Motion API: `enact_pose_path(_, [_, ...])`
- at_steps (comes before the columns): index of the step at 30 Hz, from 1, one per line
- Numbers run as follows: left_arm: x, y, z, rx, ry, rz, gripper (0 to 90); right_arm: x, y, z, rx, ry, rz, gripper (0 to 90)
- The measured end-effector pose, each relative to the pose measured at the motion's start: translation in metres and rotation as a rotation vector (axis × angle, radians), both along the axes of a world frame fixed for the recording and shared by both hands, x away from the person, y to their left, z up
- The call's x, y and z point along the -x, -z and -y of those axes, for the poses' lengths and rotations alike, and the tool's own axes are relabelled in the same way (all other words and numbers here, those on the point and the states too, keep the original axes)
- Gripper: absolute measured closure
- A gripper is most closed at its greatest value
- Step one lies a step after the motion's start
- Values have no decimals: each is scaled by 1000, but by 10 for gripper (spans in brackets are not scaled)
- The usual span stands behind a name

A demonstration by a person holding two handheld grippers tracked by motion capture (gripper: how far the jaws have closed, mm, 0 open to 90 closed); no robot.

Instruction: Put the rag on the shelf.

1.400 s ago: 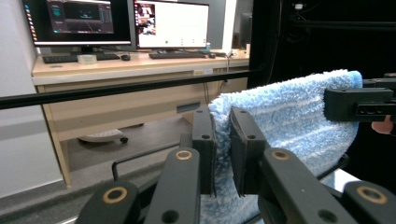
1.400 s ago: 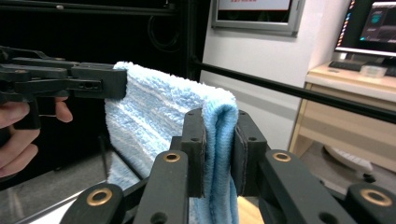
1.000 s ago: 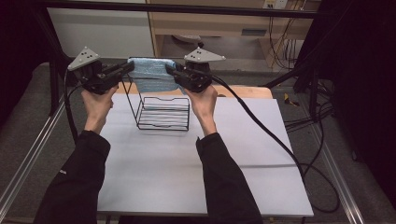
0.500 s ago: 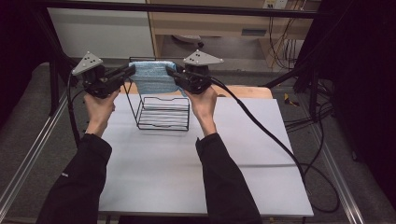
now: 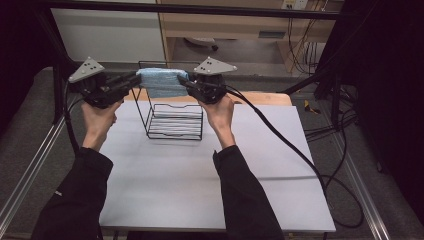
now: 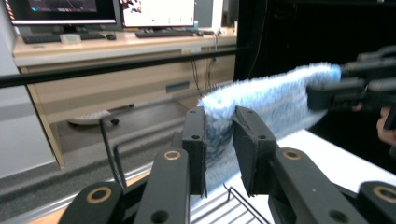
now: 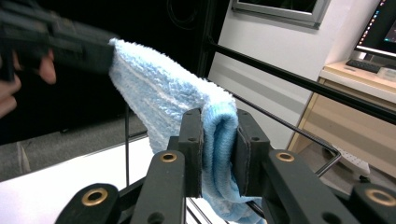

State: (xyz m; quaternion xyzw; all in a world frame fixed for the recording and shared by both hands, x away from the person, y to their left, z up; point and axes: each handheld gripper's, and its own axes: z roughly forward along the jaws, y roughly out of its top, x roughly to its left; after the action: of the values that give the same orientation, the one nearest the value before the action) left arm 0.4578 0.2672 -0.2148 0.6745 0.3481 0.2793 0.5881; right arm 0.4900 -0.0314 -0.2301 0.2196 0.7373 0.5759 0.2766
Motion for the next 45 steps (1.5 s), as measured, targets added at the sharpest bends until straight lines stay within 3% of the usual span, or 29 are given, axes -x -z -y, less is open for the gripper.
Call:
enact_pose_path(3, [-1, -14, -5, 19, -15, -26, 749, 2, 1, 0, 8, -3, 10, 755])
enact_pose_path(5, [-5, -20, -4, 3, -24, -56, 777, 3, 1, -1, 16, -5, 13, 754])
enact_pose_path(8, [-11, -23, 1, -25, -27, -104, 829, 5, 2, -1, 23, -7, 19, 751])
enact_pose_path(11, [-15, -20, 7, -35, 1, -151, 873, 7, 2, -1, 32, -12, 25, 745])
enact_pose_path(17, [-13, -14, 7, -50, 19, -180, 896, 9, 2, -1, 52, -24, 24, 724])
enact_pose_path(28, [-4, 0, 5, -70, 62, -195, 900, 15, 1, 0, 72, -44, 0, 665])
enact_pose_path(37, [-1, 8, 8, -96, 62, -199, 900, 19, 1, 1, 101, -49, -14, 642])
enact_pose_path(45, [-3, 16, 8, -102, 46, -212, 900, 22, -2, 3, 87, -65, -42, 591])
